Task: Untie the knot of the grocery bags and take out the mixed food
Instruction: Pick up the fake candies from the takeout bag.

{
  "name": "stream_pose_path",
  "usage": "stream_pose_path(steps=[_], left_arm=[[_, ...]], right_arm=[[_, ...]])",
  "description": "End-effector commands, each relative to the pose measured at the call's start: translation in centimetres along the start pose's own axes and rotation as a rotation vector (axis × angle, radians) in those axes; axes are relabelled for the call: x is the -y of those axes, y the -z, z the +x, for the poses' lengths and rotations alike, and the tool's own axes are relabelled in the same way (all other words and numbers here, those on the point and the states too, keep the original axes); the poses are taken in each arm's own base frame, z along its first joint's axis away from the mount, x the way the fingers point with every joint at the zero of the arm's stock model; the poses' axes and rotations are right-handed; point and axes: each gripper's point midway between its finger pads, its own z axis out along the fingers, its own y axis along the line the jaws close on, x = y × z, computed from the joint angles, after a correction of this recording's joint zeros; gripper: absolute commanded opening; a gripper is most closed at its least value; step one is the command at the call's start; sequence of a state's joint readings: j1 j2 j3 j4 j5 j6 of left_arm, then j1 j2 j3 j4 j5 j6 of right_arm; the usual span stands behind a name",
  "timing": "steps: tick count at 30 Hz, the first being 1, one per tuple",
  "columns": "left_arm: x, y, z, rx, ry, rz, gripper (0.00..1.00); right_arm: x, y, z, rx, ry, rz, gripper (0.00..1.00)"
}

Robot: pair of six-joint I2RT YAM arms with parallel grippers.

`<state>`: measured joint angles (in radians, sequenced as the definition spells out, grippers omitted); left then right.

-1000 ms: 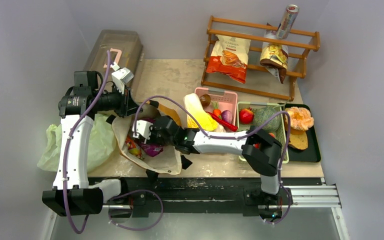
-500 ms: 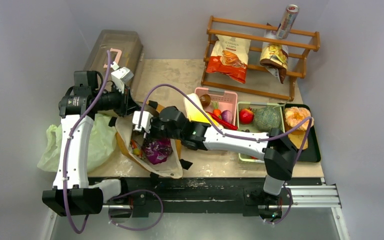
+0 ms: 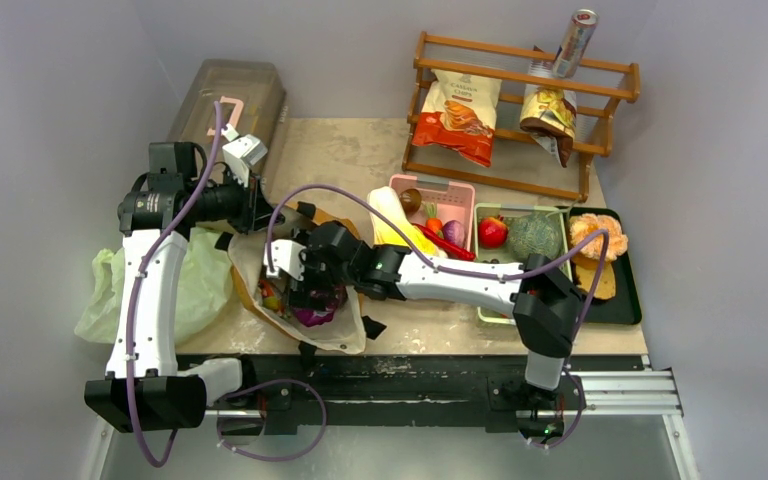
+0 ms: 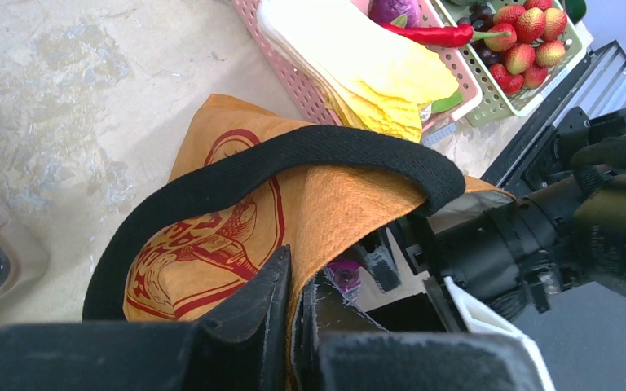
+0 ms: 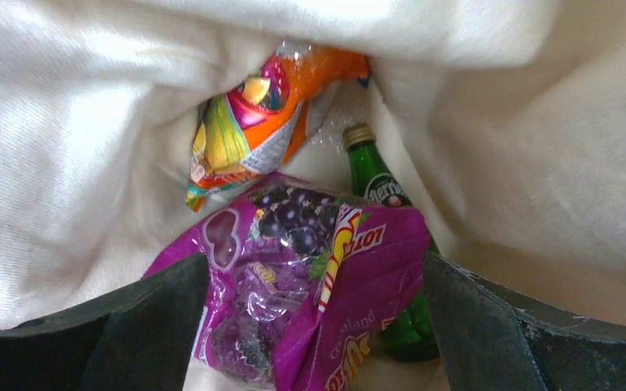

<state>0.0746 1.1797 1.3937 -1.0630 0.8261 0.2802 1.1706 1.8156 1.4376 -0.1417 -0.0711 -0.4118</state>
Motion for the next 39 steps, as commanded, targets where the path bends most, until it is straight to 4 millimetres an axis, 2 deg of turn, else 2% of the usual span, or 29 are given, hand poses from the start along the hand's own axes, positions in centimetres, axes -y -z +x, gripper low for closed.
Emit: stream_pose_path(steps=[1, 4, 7, 11, 13, 14, 17, 19, 21, 23, 29, 31, 32, 33, 35, 39], left_arm=[[-0.1, 0.1, 0.1, 0.004, -0.018, -0.009, 0.0], [-0.1, 0.1, 0.2, 0.001, -0.014, -0.006, 0.0], [0.0, 0.1, 0.3, -0.002, -0.016, -0.004, 0.0], [0.0, 0.2, 0.4, -0.007, -0.019, -0.006, 0.0], [-0.1, 0.1, 0.5, -0.009, -0.021, -0.007, 0.0], [-0.1, 0.2, 0.5, -0.009, -0.02, -0.008, 0.0], [-0.1, 0.1, 0.5, -0.011, -0.019, -0.006, 0.0], [0.0, 0.1, 0.5, -0.011, -0.017, -0.004, 0.0], [0.0, 0.1, 0.5, -0.011, -0.013, -0.003, 0.0], [0.0, 0.1, 0.5, -0.011, -0.013, -0.003, 0.0], [0.0, 0.2, 0.4, -0.003, -0.013, -0.012, 0.01], [0.1, 0.3, 0.2, 0.007, -0.013, -0.015, 0.11], [0.2, 0.4, 0.0, 0.013, -0.017, -0.012, 0.23], [0.4, 0.5, -0.2, 0.019, -0.021, -0.009, 0.29], [0.9, 0.9, -0.7, 0.03, -0.029, -0.001, 0.54], [2.2, 2.3, -2.6, 0.083, -0.068, 0.0, 0.82]], right_arm=[[-0.5, -0.8, 4.0, -0.139, -0.004, 0.007, 0.99], [-0.1, -1.5, 6.4, -0.219, -0.013, 0.053, 0.99], [0.3, -2.0, 7.7, -0.259, -0.031, 0.09, 0.96], [-0.6, -2.8, 9.4, -0.321, -0.07, 0.054, 0.87], [-1.5, -3.2, 10.0, -0.332, -0.085, -0.001, 0.69], [-1.8, -3.4, 10.4, -0.345, -0.091, -0.025, 0.57], [-1.3, -3.2, 10.6, -0.356, -0.108, -0.031, 0.02], [-0.7, -2.9, 9.9, -0.334, -0.103, -0.02, 0.0], [0.0, -2.3, 8.4, -0.289, -0.09, -0.002, 0.0], [0.3, -1.5, 6.1, -0.216, -0.084, -0.016, 0.0], [2.4, 2.4, -2.9, 0.057, -0.112, 0.008, 0.0], [2.7, 3.8, -5.3, 0.131, -0.118, 0.005, 0.0], [2.9, 4.5, -6.3, 0.165, -0.119, 0.006, 0.0], [3.0, 5.2, -7.2, 0.199, -0.119, 0.006, 0.0], [3.3, 6.5, -8.9, 0.253, -0.113, 0.008, 0.0], [4.2, 8.9, -11.1, 0.325, -0.102, 0.028, 0.0]])
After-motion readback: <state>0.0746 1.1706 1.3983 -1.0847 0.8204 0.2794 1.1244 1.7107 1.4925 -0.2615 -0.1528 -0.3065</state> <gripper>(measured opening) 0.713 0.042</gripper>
